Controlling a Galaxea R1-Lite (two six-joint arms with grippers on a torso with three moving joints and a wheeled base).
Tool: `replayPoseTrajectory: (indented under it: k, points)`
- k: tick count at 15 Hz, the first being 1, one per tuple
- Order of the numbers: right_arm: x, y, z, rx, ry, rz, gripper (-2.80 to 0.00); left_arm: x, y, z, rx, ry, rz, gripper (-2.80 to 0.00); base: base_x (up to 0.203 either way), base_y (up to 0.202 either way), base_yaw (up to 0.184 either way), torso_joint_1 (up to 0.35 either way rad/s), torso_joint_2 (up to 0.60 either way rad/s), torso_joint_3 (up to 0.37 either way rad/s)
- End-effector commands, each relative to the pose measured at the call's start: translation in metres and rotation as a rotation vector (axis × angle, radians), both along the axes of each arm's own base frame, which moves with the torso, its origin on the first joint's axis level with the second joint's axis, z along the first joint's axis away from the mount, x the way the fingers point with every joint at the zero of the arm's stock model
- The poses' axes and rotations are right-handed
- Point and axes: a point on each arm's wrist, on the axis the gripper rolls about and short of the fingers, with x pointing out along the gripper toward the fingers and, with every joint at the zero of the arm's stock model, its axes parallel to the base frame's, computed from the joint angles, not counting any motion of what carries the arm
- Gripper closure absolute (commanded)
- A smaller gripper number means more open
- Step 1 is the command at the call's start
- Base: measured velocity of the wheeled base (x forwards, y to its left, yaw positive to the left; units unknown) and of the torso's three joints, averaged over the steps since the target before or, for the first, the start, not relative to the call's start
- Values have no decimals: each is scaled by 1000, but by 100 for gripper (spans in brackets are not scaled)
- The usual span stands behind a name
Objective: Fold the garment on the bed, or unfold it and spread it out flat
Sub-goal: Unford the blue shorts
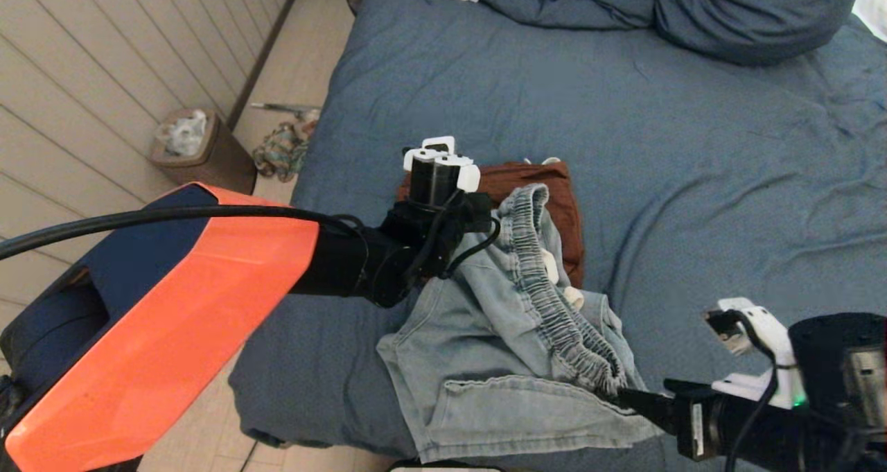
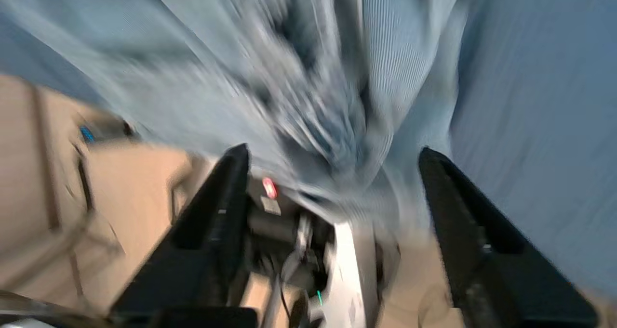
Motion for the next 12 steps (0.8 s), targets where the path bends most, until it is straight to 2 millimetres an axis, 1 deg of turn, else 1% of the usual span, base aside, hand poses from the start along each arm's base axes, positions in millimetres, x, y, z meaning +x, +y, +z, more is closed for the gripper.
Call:
replayPoseTrajectory:
  k: [1,2,3,4,5,8,10,11,12]
  points:
    - [-20,-11,51,101,-194,-1,-31,-8,3,15,-26,-19,-4,0,0,0,0,0,0,0]
    - [-21,-12,68,117,-225,-8,0,-14,0,17,-28,-17,-19,0,0,0,0,0,0,0]
    - [-20,-15,81,127,-248,-24,0,-20,-5,17,-28,-15,-35,0,0,0,0,0,0,0]
    - [-16,-16,88,128,-254,-40,0,-27,-11,17,-27,-14,-53,0,0,0,0,0,0,0]
    - [-7,-14,87,118,-232,-50,0,-34,-17,16,-21,-9,-73,0,0,0,0,0,0,0]
    - [35,-13,86,99,-179,-128,0,-56,-36,11,6,15,-135,0,0,0,0,0,0,0]
    - [66,-20,87,98,-156,-189,0,-68,-41,5,26,32,-162,0,0,0,0,0,0,0]
    - [83,-24,84,96,-135,-216,0,-80,-44,4,41,43,-187,0,0,0,0,0,0,0]
    - [97,-28,80,95,-112,-238,0,-95,-45,9,46,46,-214,0,0,0,0,0,0,0]
